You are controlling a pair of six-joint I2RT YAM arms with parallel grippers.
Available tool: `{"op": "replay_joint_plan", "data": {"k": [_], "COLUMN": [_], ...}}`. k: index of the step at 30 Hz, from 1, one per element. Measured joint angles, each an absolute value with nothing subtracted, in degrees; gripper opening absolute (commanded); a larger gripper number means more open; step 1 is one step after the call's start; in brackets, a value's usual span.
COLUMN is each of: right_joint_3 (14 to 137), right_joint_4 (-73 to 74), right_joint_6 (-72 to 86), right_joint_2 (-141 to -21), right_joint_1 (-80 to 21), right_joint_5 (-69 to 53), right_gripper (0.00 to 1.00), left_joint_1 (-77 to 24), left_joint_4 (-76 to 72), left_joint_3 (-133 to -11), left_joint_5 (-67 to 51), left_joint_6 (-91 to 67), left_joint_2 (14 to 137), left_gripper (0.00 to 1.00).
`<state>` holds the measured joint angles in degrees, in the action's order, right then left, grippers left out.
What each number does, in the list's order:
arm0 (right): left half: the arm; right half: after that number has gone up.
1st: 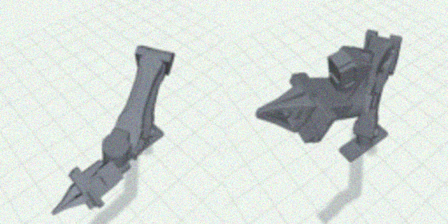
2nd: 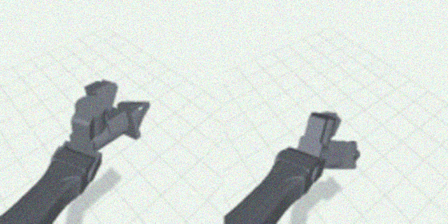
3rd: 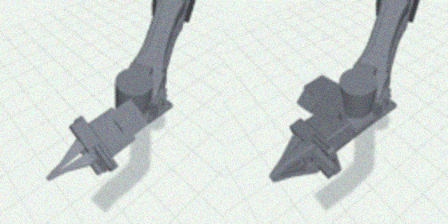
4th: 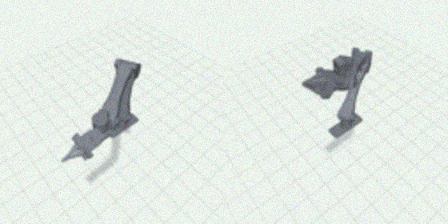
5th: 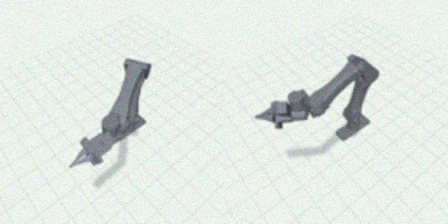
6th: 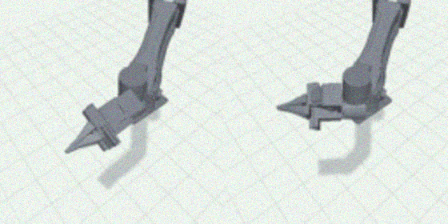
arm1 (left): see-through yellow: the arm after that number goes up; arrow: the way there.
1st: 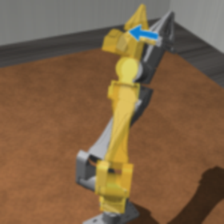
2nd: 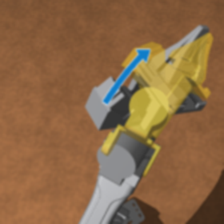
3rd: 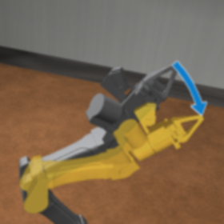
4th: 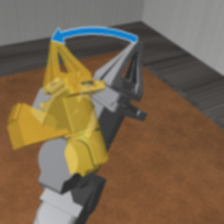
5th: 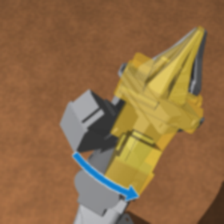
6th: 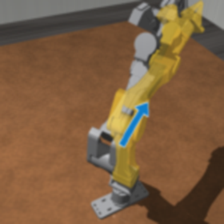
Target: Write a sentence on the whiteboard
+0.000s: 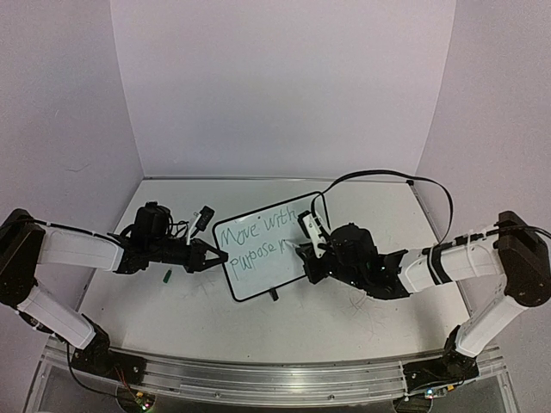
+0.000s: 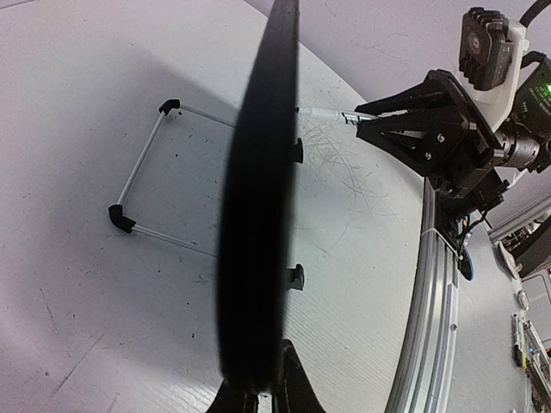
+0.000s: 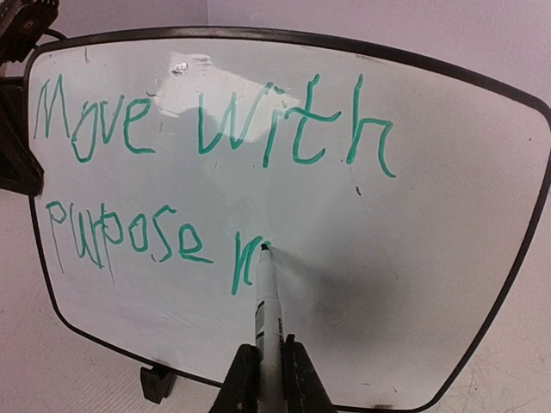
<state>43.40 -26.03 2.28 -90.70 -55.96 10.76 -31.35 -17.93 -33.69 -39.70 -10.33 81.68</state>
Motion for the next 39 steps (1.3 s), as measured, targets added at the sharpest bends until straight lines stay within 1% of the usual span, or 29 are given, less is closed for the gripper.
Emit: {"op": "replay_joint_plan", "data": {"k": [18, 39], "right_joint_3": [41.1, 42.6], "right_joint_4": [-25.5, -26.1], "right_joint_6": [4.4, 4.5], "right_joint_2": [-90.7, -90.7], "right_joint_1": [-56.7, -56.9], "right_joint_5": [11.1, 15.1], "right_gripper": [0.00, 0.00], "left_joint_1": [-31.4, -31.4], "left_joint_4": [-17.9, -17.9], "left_joint_3": [-33.7, -33.7], "left_joint_5": [-39.7, -39.7], "left_joint_6": [-10.3, -10.4], "left_joint_2": [81.7, 81.7], "left_gripper": [0.00, 0.00]}}
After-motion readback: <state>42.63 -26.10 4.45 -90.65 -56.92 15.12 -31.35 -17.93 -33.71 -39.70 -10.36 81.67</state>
